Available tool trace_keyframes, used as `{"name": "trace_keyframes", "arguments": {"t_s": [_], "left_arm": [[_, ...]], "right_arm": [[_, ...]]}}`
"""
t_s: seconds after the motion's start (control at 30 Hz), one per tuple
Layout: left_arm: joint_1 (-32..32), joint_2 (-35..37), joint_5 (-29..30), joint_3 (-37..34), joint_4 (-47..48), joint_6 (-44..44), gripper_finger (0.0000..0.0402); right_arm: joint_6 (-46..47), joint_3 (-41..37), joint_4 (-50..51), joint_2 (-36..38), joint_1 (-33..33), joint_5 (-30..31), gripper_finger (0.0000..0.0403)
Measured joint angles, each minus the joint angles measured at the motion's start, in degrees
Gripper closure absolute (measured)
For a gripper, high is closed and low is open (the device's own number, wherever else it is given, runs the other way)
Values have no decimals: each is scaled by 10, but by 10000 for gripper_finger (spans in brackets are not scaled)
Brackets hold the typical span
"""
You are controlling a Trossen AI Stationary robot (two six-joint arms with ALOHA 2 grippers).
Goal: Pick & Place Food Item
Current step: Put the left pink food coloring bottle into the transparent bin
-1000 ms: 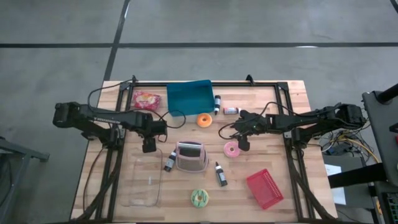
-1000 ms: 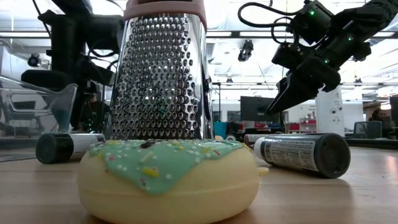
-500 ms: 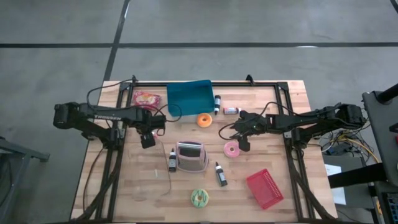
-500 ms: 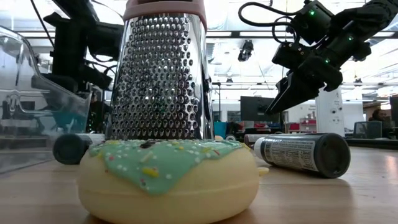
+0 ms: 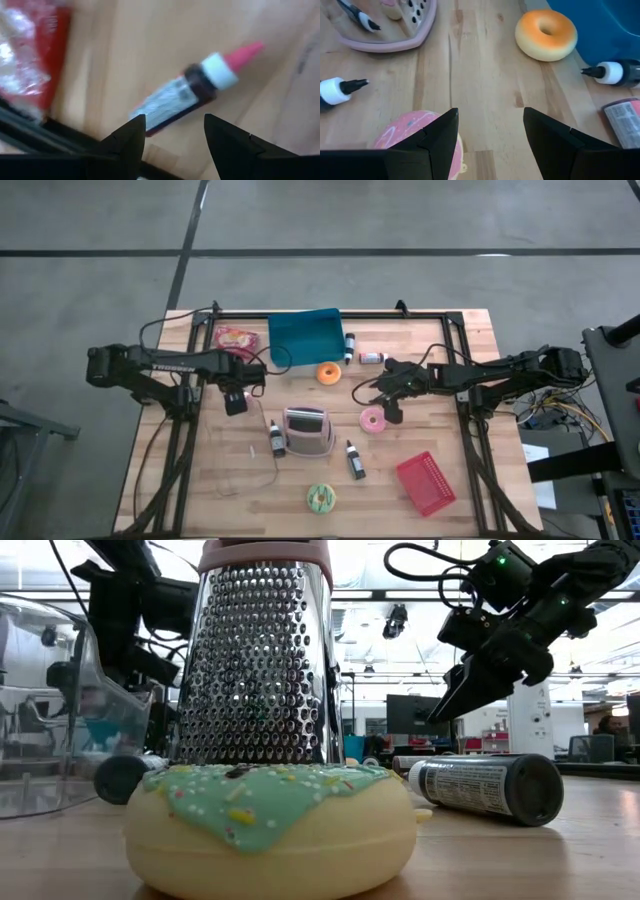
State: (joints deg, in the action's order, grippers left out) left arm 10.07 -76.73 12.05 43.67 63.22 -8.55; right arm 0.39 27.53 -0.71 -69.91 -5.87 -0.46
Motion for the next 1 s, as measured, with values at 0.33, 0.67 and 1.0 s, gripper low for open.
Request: {"name": "trace_keyframes", "arguments": {"t_s": [0.33,0.67,1.0], "left_arm": [[5,-5,-106,-18,-64,39,193],[-7,-5,-265,-19,-109,32,193],[-9,9,-266,-4,-165,56,193]], "right_arm": [[3,0,0,0,0,-2,184],[1,0,1,0,0,-11,184],[1,0,4,0,0,-12,184]]}}
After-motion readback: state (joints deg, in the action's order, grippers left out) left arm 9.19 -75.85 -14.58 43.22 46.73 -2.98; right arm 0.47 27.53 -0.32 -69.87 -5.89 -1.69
